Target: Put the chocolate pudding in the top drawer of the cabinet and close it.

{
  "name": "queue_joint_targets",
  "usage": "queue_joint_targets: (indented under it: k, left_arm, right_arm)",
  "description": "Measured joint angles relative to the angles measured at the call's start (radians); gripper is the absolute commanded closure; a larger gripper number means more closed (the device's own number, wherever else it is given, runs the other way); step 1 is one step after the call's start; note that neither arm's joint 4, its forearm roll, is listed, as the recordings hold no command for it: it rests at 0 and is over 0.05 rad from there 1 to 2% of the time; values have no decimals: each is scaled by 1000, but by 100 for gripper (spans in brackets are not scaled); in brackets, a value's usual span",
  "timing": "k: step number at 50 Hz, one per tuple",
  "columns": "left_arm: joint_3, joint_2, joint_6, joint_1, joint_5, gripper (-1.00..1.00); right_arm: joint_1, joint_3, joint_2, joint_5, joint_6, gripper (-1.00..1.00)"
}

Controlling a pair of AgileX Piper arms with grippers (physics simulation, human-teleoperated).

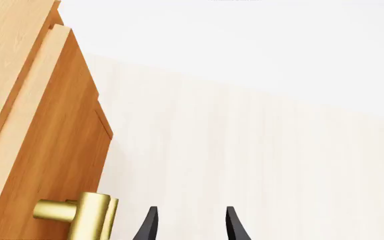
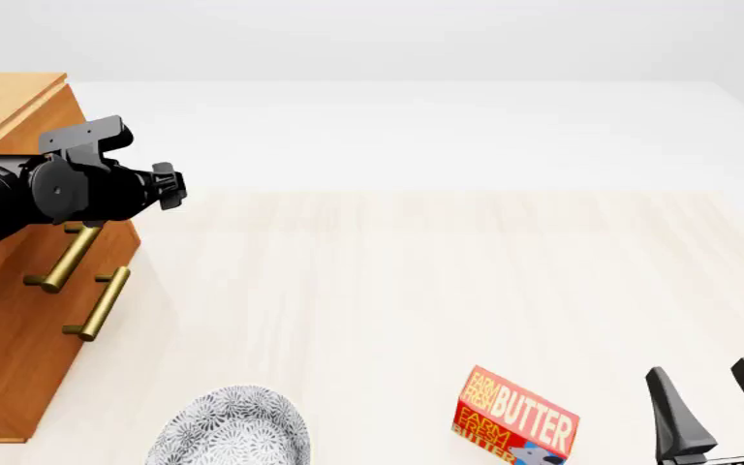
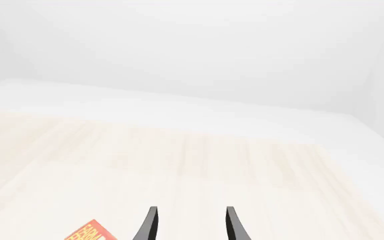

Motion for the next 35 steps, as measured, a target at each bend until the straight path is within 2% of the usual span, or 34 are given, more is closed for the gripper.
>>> queue_joint_targets:
  k: [8,35]
  left_arm:
    - [0,12,11,41,-7,-100]
    - [-11,13,28,49,-2,-100]
  right_arm:
    - [-1,0,0,-1,0,-100]
    - [-2,0,-2,-1,-2,-100]
